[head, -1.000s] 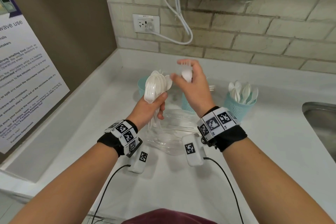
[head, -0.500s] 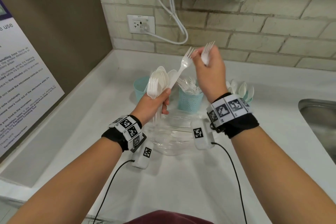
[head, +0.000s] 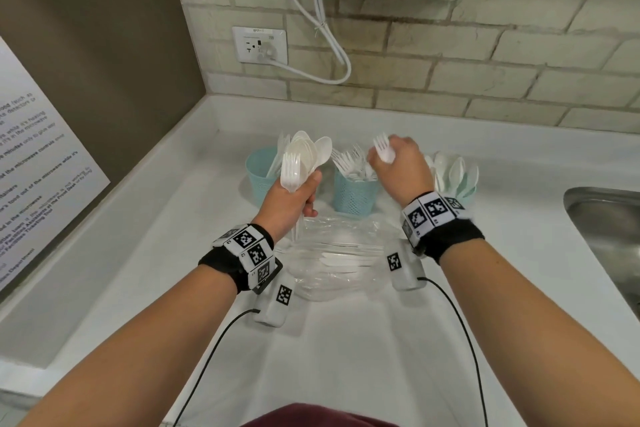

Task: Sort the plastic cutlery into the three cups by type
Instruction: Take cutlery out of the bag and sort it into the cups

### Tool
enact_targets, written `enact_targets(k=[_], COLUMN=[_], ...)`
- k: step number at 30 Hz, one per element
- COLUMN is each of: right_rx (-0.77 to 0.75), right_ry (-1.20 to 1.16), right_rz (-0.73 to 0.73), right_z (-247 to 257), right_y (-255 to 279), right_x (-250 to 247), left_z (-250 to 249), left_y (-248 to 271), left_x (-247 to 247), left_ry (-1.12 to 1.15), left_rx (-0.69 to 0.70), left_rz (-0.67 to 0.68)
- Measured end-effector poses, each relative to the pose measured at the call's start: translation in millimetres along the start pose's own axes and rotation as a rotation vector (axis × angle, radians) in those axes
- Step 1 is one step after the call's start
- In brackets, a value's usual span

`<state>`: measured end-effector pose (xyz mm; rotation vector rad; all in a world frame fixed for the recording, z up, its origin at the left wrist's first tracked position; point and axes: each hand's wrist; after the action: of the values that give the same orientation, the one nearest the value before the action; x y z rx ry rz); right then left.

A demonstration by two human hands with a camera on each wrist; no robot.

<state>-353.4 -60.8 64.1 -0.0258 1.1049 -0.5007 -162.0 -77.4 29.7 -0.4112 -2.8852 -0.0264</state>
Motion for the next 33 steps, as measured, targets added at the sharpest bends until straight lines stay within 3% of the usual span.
enact_targets(k=[3,6,8,10,13,16,18,21,24,28,33], right_rx=[0.045,-0.008,-0.05,-0.088,-0.113,-0.027,0.028,0.044,0.064,-0.119,-0.168], right_ry=[-0.101,-0.363,-0.332,-0.368,-0.541,-0.537,-0.401,0.019,0.093,-0.315,-0.469], right_rz=[0.045,-0.175,-0.317,-0.363,-0.32,-0.202,-0.051,0.144,0.096,-0.086,-0.054], right_z=[2,13,19,22,20,9,-3,-12,-3,29,53], right_y=[1,-6,-11,-17,-20,-20,-21,-18,-8,14,44], right_x=[-3,-19,-26,-28,-21,-2,10,18,12,-3,2], left_z=[0,-1,0,0,1,2,4,6,8,6,7], left_y=[1,1,0,-1,-3,-4,-5,-6,-8,-12,-13], left_x=[3,6,8,10,12,14,15,15,17,22,28], left_ry=[-0.018,-0.028,-0.038,-0.046,-0.041,-0.041,-0.04,-0.056,-0.086,-0.171,-0.253], left_rx=[0.004,0.013,0.026,0.038,0.039,0.038,0.046,0.056,0.081,0.166,0.223], left_rz=[0.006,0.016,0.024,0.023,0.024,0.028,0.028,0.017,-0.009,-0.067,-0.086])
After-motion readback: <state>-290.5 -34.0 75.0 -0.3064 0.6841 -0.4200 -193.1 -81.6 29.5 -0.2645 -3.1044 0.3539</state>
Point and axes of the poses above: each hand's wrist, its own y-axis away from the middle knuckle, its own x-axis out of the palm, z = x × y, and after that the axes turned 15 degrees about y, right-handed
